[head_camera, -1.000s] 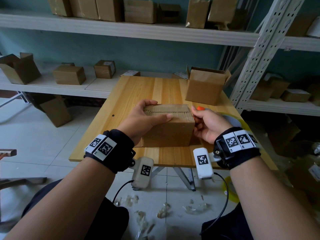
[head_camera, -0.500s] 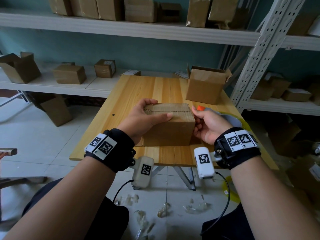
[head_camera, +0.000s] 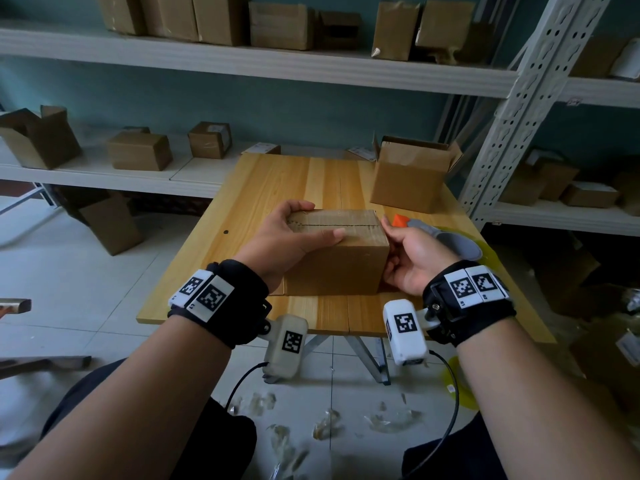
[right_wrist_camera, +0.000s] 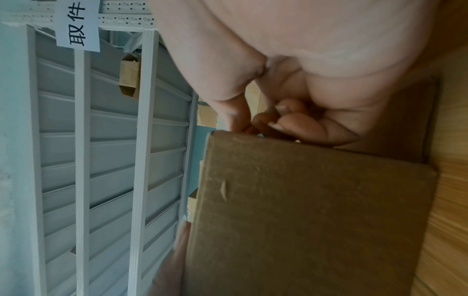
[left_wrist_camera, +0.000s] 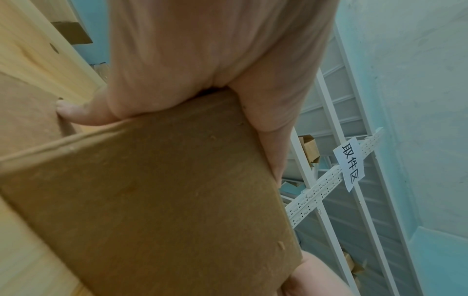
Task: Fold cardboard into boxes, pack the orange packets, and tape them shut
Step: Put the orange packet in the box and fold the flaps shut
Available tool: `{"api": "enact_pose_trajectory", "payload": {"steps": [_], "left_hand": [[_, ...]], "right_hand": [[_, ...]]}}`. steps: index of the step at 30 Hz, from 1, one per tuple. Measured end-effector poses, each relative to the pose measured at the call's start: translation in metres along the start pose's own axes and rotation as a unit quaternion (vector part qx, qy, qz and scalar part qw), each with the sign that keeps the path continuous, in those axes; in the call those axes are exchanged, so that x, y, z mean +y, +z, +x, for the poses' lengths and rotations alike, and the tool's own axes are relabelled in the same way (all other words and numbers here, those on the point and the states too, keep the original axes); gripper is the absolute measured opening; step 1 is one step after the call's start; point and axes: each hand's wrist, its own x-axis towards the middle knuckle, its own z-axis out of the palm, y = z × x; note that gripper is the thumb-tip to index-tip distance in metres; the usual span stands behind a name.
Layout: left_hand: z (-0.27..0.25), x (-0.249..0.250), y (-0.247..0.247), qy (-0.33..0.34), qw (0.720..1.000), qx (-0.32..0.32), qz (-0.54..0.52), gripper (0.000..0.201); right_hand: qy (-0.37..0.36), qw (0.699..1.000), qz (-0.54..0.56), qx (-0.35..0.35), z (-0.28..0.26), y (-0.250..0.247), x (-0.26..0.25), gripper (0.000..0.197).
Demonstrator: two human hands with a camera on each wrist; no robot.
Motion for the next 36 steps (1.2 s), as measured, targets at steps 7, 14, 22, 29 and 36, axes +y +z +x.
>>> {"api": "enact_pose_trajectory", "payload": {"steps": [7,14,22,29,36], "left_hand": [[0.002,-0.003,0.000,0.006,1.000,0.005,0.000,0.083],[0.003,-0.008,0.001,0.024,0.999,0.016,0.019,0.091],[-0.003,-0.007,0.004,0.037,0.998,0.038,0.028,0.095],[-0.011,-0.004,0.008,0.066,0.993,0.068,0.072,0.117],[-0.011,0.000,0.015,0.048,0.982,0.124,0.133,0.107]], "right_hand": [[0.002,0.998,-0.058,0.012,-0.004,0.004,0.005,0.035],[-0.031,0.997,-0.058,0.043,0.002,0.006,0.016,0.041],[-0.106,0.975,-0.145,0.133,0.006,0.013,0.026,0.025],[-0.308,0.889,-0.300,0.158,-0.018,0.006,0.014,0.046],[-0.261,0.931,-0.244,0.076,-0.033,0.021,0.014,0.050]]}}
